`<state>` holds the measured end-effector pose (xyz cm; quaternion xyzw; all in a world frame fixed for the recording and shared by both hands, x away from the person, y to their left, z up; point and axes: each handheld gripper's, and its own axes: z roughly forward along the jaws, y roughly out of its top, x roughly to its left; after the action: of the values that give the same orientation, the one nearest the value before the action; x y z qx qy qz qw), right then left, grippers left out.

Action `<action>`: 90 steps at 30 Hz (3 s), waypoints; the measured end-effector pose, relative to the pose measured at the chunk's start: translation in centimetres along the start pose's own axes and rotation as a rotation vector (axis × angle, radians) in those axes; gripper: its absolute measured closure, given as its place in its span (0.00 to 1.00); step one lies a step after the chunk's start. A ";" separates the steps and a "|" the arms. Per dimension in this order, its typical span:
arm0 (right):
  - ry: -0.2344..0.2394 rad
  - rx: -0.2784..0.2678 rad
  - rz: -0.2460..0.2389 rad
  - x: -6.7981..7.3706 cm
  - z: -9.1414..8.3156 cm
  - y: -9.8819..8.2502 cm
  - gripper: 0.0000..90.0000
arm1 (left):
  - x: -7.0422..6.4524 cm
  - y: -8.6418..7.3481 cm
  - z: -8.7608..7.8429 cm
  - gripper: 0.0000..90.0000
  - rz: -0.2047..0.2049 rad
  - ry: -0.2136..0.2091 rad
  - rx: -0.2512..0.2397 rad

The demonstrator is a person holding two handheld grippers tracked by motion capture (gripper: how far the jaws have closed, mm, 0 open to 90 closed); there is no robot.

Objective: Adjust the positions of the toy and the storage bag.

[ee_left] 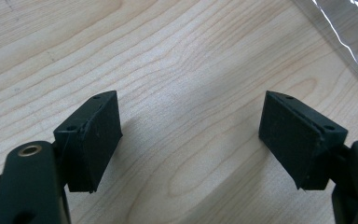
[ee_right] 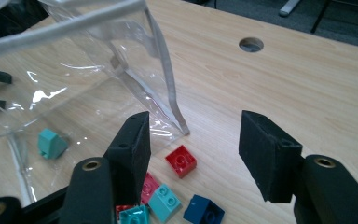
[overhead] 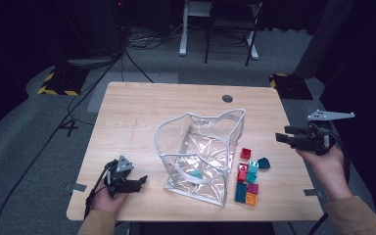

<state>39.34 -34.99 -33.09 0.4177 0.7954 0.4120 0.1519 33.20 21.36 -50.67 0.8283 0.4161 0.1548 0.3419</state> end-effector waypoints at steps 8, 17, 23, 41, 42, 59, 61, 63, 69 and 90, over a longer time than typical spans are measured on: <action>-0.014 0.041 0.049 -1.1 2.2 -3.8 0.48 | 0.0 0.0 0.0 0.24 0.000 0.000 0.000; 0.013 0.105 0.112 -1.8 5.4 -7.5 0.49 | 0.0 0.0 0.0 0.24 0.000 0.001 0.001; 0.000 0.149 0.105 -1.7 7.2 -9.0 0.49 | 0.0 0.0 0.0 0.24 0.000 0.000 0.001; -0.053 0.235 0.078 -1.7 10.5 -11.0 0.46 | 0.0 0.0 0.0 0.24 0.000 0.000 0.000; -0.056 0.230 0.076 -1.7 10.5 -11.0 0.46 | 0.0 0.0 0.0 0.24 0.000 0.000 0.000; -0.149 0.218 -0.012 -1.2 11.4 -10.8 0.49 | 0.0 0.0 0.0 0.24 0.000 0.000 0.000; -0.149 0.216 -0.012 -1.2 11.4 -10.8 0.52 | 0.0 0.0 0.0 0.24 0.000 0.001 0.001; -0.149 0.217 -0.012 -1.2 11.4 -10.8 0.52 | 0.0 0.0 0.0 0.24 0.000 0.000 0.000; -0.152 0.220 -0.008 -1.2 11.4 -10.7 0.53 | 0.0 0.0 0.0 0.24 0.000 0.000 0.000; -0.042 0.125 0.033 0.1 7.6 -7.4 0.53 | 0.0 0.0 0.0 0.24 0.000 0.000 0.000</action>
<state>39.78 -33.20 -43.54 0.4480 0.8093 0.3551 0.1350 33.19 21.36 -50.67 0.8283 0.4161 0.1547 0.3420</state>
